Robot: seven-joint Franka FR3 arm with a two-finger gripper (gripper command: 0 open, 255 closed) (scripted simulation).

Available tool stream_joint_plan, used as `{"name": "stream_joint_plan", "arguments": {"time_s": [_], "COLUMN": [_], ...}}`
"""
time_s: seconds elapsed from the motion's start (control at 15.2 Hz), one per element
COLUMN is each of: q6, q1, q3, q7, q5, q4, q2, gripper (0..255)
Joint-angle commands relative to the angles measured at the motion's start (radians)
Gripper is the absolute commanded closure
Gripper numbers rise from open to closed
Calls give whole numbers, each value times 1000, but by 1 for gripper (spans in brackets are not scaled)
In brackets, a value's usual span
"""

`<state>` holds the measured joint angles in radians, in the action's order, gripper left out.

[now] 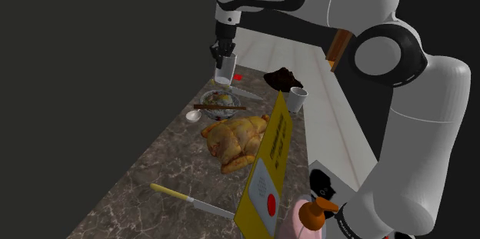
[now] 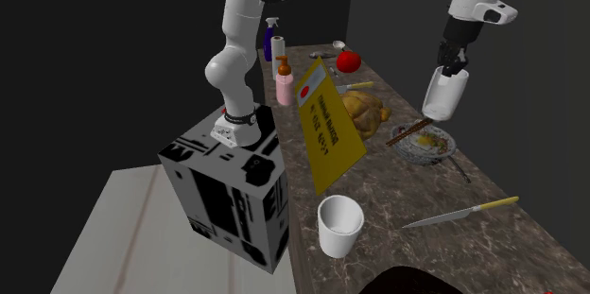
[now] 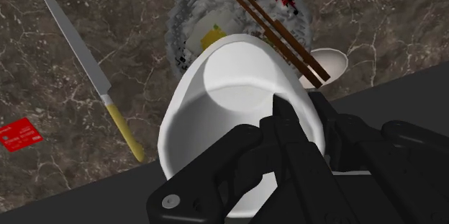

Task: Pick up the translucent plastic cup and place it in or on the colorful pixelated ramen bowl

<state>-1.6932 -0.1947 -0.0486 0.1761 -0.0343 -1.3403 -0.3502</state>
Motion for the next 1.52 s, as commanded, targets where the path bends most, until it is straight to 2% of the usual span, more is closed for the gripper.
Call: {"name": "stream_joint_plan", "arguments": {"time_s": [0.0, 0.66, 1.19, 1.25, 1.45], "q6": [-30, -164, -171, -171, -171], "q1": [-1, -3, -3, -3, -3], "q3": [0, 1, 1, 1, 1], "q7": [-1, 2, 2, 2, 2], "q5": [0, -1, -1, -1, -1], "q4": [-31, -165, -171, -171, -171], "q2": [2, 2, 1, 1, 1], "gripper": [255, 255, 255, 0, 0]}}
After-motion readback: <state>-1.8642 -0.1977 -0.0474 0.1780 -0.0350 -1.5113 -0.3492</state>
